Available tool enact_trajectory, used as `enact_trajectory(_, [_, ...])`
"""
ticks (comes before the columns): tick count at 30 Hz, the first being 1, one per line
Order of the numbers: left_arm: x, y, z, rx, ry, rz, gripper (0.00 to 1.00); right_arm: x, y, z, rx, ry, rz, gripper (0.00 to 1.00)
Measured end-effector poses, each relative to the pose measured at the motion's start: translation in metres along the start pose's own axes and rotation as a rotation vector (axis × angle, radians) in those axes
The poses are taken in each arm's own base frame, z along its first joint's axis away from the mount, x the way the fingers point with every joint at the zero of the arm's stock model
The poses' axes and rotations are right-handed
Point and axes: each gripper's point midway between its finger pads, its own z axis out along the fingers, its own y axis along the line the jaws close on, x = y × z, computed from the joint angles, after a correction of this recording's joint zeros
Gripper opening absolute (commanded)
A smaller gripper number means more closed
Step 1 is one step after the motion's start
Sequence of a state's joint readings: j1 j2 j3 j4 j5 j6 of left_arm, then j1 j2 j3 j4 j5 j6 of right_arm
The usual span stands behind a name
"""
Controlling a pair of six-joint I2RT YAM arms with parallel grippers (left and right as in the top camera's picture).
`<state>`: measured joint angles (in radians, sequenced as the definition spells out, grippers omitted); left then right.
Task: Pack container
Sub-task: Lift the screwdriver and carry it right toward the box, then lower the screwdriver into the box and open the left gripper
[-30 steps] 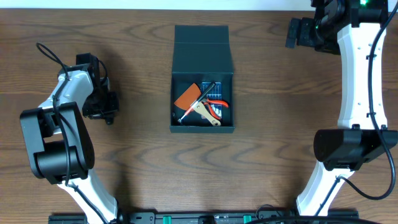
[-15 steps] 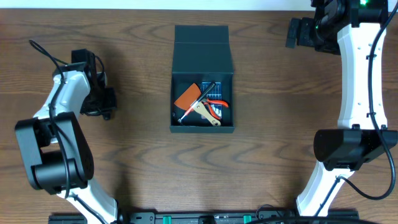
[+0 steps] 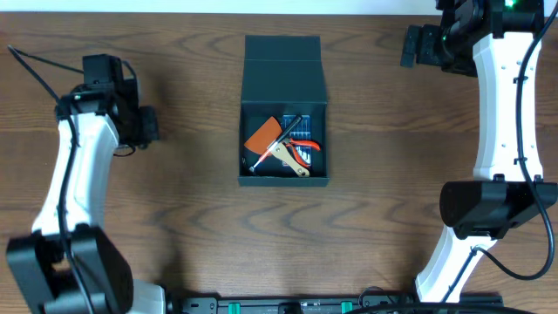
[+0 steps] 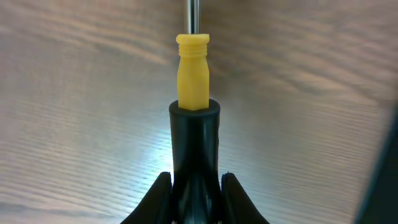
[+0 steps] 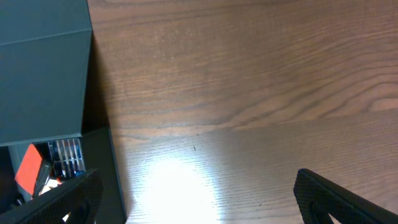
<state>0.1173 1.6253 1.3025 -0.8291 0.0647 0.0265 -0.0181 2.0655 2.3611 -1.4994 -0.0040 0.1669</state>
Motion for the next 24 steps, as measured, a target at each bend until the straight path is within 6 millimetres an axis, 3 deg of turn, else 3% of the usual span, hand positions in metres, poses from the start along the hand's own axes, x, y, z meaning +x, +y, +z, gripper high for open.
enact_trajectory(8, [-0.002, -0.055, -0.033, 0.063, -0.092, 0.14, 0.06, 0.0, 0.001, 0.0, -0.001, 0.0, -0.001, 0.99])
enact_trajectory(24, [0.023, -0.173, -0.048, 0.202, -0.146, 0.438, 0.06, 0.0, 0.001, 0.0, 0.0, 0.0, -0.001, 0.99])
